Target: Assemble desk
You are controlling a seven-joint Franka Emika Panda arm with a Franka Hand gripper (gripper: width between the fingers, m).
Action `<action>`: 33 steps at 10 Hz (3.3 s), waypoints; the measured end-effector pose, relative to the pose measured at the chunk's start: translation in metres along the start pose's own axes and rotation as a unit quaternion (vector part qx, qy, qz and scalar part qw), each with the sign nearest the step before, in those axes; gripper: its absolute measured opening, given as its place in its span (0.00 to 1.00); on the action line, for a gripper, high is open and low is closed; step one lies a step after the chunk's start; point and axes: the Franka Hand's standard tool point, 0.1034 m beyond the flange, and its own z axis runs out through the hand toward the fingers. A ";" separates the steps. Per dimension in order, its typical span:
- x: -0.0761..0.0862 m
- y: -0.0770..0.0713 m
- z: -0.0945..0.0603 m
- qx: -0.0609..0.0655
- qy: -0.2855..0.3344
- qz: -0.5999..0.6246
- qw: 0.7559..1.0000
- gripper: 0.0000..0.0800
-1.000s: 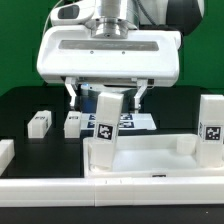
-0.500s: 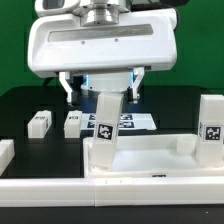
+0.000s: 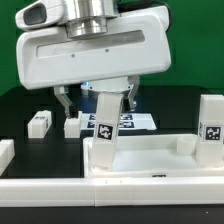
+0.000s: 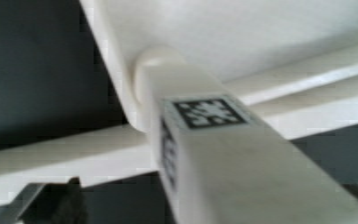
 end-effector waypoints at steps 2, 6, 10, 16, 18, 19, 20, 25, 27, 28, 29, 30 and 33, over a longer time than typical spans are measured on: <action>0.000 -0.002 0.000 0.001 0.000 0.009 1.000 0.70; 0.000 -0.002 0.000 0.004 0.001 0.125 0.992 0.36; 0.002 0.001 0.002 0.005 0.001 0.365 0.931 0.36; 0.001 -0.002 0.003 0.006 -0.002 0.492 0.870 0.49; 0.001 -0.008 0.003 -0.001 -0.001 0.301 0.953 0.77; -0.002 -0.009 0.002 0.000 -0.015 0.211 0.977 0.77; -0.004 -0.014 0.002 0.002 -0.019 0.169 0.985 0.80; 0.001 -0.017 0.004 -0.023 -0.042 -0.126 0.991 0.81; 0.001 -0.017 0.005 -0.021 -0.038 -0.095 0.995 0.81; 0.001 -0.017 0.005 -0.021 -0.038 -0.079 0.996 0.66; 0.001 -0.017 0.005 -0.022 -0.037 -0.049 0.998 0.48; 0.002 -0.014 0.005 -0.025 -0.035 -0.009 0.999 0.37; 0.002 -0.013 0.005 -0.031 -0.031 0.147 0.988 0.37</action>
Offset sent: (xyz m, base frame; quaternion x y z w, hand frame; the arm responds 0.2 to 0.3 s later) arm 0.0000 0.0000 0.0000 0.0000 0.0000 0.1938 0.9810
